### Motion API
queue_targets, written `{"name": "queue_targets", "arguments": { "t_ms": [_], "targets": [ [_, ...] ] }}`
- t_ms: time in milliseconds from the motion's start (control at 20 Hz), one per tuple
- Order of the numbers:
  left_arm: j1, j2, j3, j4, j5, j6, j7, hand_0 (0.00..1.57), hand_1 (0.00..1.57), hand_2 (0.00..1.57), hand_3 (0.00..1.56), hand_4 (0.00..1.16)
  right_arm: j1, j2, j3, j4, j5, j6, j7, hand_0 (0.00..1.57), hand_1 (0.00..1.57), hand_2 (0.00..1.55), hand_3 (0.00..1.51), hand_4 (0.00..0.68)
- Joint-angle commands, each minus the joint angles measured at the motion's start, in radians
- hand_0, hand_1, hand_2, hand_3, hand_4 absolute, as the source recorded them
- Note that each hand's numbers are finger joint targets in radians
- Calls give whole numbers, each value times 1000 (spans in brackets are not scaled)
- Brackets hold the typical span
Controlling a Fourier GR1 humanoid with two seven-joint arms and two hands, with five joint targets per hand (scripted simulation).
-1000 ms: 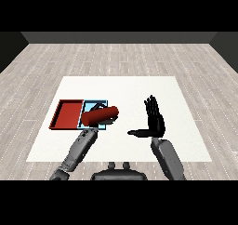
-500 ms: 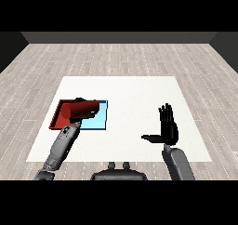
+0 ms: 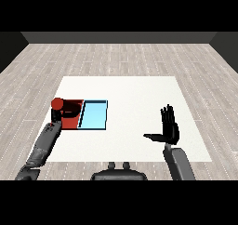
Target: Pick the red can and put it in the red box
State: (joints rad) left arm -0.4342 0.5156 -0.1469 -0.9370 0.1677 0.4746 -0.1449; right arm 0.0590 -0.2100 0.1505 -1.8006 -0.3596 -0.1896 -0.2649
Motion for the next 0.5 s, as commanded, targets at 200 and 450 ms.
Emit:
{"name": "queue_targets", "arguments": {
  "t_ms": [200,450],
  "targets": [
    [-135,58,-17,471,-104,-63,110,1232,1232,1150,1068,922,-48,8,-36,116,-9,43,-60,0,0,0,0,0],
    [-160,-3,-9,683,-128,-66,74,0,0,324,0,705,-105,12,-61,211,3,36,-73,0,0,0,0,0]
  ]
}}
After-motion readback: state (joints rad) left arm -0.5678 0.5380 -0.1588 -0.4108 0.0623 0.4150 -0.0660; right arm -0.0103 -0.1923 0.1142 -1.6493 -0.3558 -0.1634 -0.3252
